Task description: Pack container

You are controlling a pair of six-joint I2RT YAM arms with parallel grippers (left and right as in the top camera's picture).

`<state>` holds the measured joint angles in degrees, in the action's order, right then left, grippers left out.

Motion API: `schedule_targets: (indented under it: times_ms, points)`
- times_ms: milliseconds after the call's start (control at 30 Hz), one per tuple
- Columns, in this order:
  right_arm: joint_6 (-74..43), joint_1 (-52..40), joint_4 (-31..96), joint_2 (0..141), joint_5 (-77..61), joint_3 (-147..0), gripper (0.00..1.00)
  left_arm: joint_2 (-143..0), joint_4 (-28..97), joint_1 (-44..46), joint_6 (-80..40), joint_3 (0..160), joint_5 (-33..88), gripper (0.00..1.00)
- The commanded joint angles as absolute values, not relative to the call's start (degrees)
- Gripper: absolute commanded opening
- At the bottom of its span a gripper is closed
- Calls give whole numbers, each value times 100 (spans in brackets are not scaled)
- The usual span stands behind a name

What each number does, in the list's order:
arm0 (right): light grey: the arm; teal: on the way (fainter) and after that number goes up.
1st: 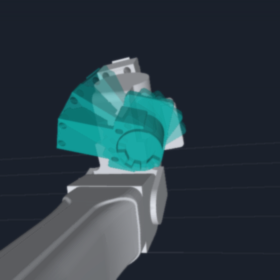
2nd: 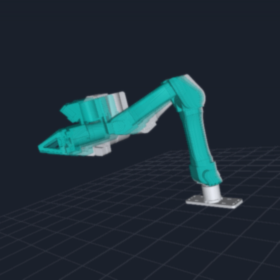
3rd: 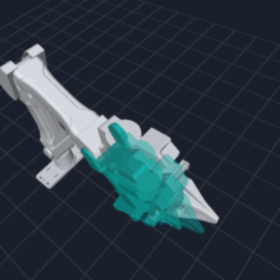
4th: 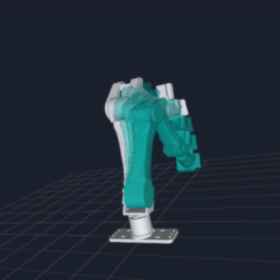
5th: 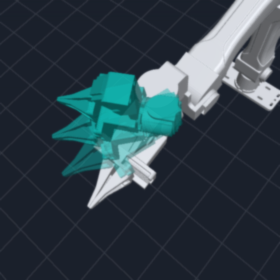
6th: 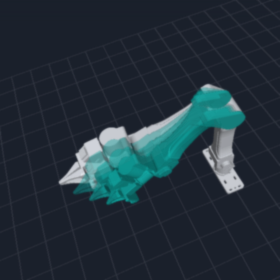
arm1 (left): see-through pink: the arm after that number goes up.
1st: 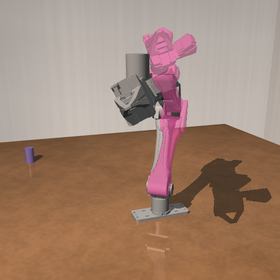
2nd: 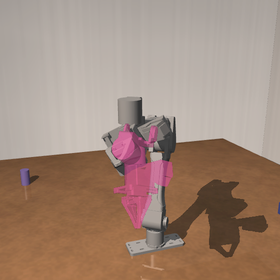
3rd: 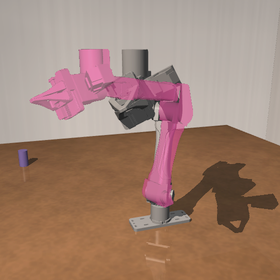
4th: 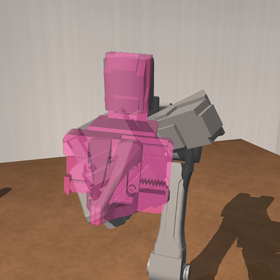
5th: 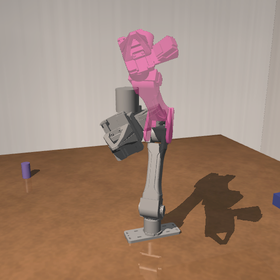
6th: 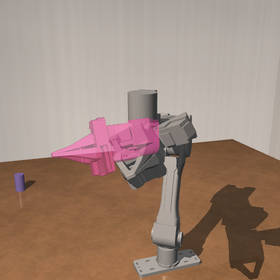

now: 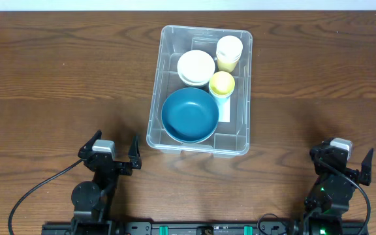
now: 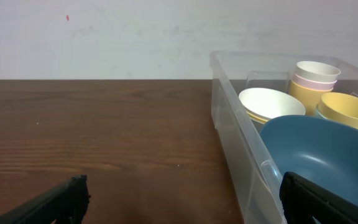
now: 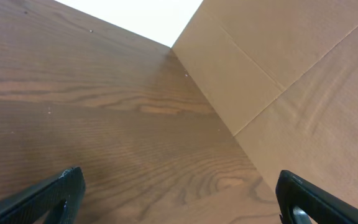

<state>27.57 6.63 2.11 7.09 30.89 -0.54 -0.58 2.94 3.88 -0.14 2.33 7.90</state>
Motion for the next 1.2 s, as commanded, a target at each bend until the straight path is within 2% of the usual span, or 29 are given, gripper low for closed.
schedule_targets:
  times_ms: [0,133,333,533,800,1000,1167]
  points:
    - [2836,711,233,692,3146,-34,99,-23,353,410,40,32,725,98]
    - [2829,711,233,692,2930,-32,99,-23,351,410,40,32,725,98]
    - [2832,707,311,692,921,-32,99,-23,351,410,40,32,725,98]
    - [2689,707,386,692,-403,-32,99,-23,351,410,40,32,725,98]
    - [1817,707,246,663,-1302,-32,99,-23,353,410,40,32,725,98]
    - [309,714,-228,489,-1437,-32,99,-23,351,410,40,32,725,98]
    - [193,714,-392,311,-1138,-32,99,-23,353,410,40,32,725,98]
